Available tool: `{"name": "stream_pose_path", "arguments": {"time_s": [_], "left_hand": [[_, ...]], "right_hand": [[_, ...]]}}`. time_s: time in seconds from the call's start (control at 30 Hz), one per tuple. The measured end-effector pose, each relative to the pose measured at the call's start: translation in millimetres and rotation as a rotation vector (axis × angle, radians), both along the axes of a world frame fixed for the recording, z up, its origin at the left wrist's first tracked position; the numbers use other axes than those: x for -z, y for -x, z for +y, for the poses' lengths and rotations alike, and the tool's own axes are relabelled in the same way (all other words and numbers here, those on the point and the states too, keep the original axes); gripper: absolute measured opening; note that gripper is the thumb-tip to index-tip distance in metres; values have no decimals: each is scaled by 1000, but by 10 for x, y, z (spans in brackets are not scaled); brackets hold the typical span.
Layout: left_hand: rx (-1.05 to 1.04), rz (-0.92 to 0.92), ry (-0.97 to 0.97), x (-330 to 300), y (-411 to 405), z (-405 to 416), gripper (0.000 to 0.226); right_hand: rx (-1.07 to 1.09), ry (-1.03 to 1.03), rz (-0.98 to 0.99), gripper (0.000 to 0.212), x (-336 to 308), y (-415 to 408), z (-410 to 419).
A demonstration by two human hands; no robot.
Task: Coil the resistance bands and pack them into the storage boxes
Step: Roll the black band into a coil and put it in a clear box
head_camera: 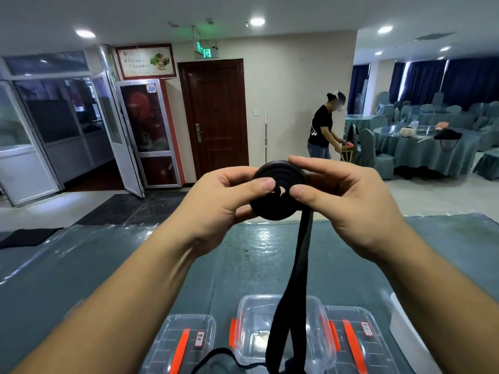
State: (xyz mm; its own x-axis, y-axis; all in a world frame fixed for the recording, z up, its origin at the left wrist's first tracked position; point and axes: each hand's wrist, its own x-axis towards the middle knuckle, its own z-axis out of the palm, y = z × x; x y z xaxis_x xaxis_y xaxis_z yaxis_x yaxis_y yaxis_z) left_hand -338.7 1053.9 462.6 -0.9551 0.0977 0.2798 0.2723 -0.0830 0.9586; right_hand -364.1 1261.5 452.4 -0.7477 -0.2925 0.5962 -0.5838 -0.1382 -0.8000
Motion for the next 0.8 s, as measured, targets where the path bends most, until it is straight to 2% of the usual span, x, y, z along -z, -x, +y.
{"name": "stream_pose_path", "arguments": {"time_s": [0.1,0.17,0.33,0.4,0.53,0.6,0.73,0.8], "left_hand": [[27,8,143,-54,-21,-29,33],[-6,28,199,-88,-27,-41,34],[-49,34,-19,-12,9,15,32],[-39,24,-1,1,12,12,36],[1,-4,170,-71,-26,-36,39],[8,6,140,-81,-27,-40,38],[52,-7,-40,6,-9,8,39],[63,-25,-32,35,-1,21,42]], "right_hand": [[-25,-148,9,44,-56,18,44],[-45,-173,3,43,-88,23,48],[5,29,2,46,-26,8,-27],[9,25,-12,45,-8,17,-7],[-22,-138,-17,39,-61,13,52],[-23,-81,-27,39,-65,1,39],[20,87,-39,40,-17,-9,-5],[24,68,-47,39,-15,3,20]]}}
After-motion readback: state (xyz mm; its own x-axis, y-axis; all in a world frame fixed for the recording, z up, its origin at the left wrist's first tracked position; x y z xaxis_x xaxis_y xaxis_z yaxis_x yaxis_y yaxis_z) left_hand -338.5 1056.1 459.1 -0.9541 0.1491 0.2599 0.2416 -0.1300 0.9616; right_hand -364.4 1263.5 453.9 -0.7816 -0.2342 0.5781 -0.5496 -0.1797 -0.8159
